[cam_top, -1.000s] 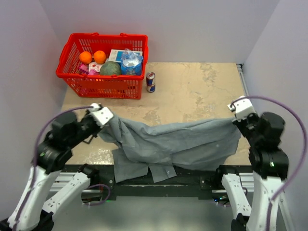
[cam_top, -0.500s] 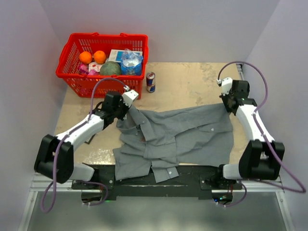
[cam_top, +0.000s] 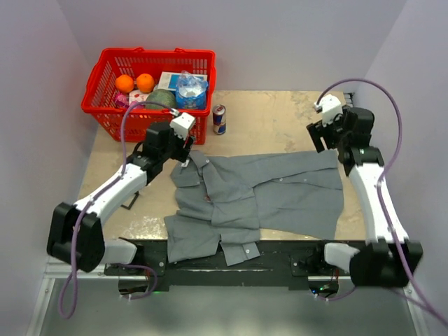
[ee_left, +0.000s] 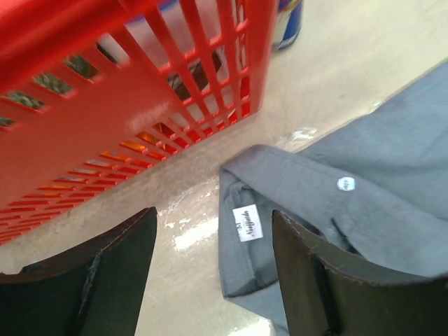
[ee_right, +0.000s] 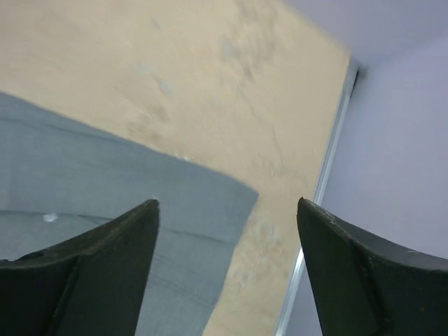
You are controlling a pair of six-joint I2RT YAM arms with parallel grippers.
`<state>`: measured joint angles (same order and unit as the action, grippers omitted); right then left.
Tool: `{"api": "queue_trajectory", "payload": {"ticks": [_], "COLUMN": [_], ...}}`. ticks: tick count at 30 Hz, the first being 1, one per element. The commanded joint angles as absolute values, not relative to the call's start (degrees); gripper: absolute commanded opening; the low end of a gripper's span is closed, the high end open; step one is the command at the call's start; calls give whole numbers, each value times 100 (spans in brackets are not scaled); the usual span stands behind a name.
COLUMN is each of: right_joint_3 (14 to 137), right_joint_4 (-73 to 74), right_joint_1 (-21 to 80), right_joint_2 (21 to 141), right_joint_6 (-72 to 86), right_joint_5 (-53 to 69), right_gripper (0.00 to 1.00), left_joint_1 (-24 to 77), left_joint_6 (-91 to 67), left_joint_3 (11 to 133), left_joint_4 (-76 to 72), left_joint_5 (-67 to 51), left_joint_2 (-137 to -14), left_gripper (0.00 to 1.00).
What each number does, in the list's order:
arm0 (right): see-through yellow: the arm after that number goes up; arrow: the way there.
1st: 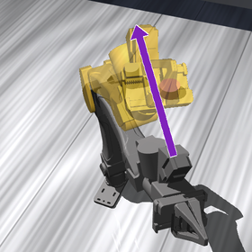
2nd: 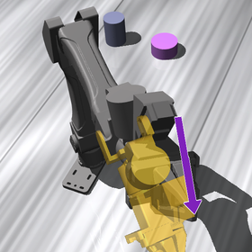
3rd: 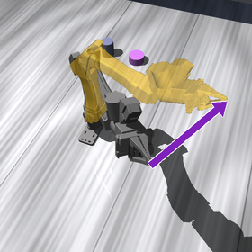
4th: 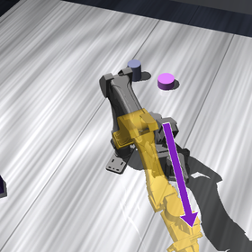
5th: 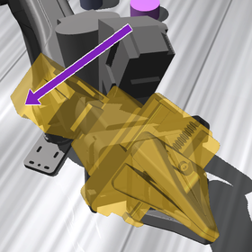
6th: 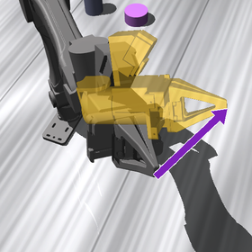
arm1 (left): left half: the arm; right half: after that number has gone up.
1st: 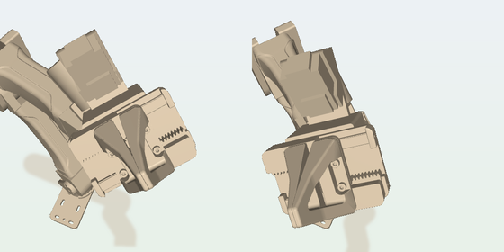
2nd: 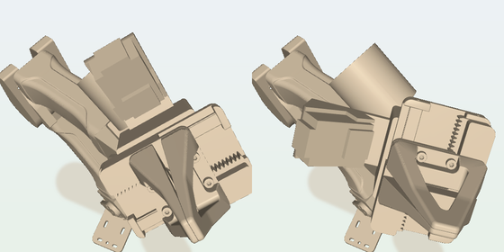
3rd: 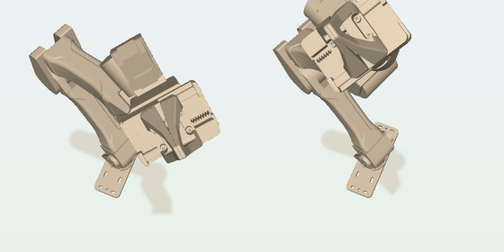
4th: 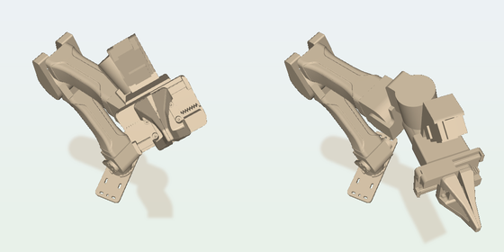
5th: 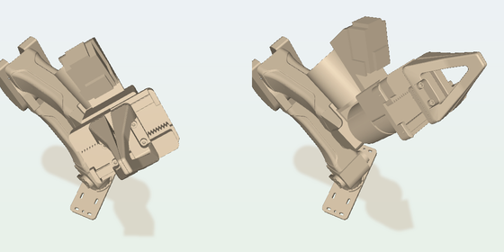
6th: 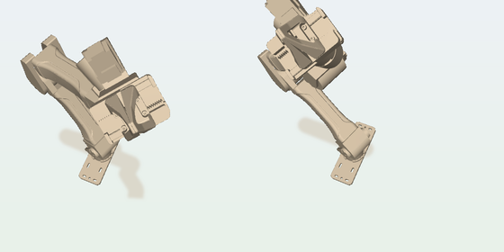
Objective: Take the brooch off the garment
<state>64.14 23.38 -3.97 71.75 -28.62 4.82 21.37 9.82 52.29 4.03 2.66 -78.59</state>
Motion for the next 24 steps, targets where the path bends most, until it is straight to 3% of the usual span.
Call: {"api": "queue_trajectory", "payload": {"ticks": [1, 9, 15, 24], "right_joint_3": [5908, 4792, 3870, 3052], "right_joint_4": [3180, 4561, 4808, 3483], "right_joint_1": [911, 3757, 5174, 6872], "right_joint_2": [5662, 5616, 5731, 6002], "right_joint_6": [-4498, -6139, -7706, -7140], "right_joint_5": [2486, 2830, 3076, 2550], "right_gripper": [80, 50, 52, 54], "left_joint_1": [2048, 1582, 1169, 826], "left_joint_6": [643, 61, 316, 853], "left_joint_3": [5317, 5160, 5281, 5335], "left_joint_4": [1027, 1292, 1467, 1459], "left_joint_5": [-403, -1098, -1406, -1432], "left_joint_2": [-7164, -6961, -7180, -7154], "left_gripper": [71, 70, 70, 69]}}
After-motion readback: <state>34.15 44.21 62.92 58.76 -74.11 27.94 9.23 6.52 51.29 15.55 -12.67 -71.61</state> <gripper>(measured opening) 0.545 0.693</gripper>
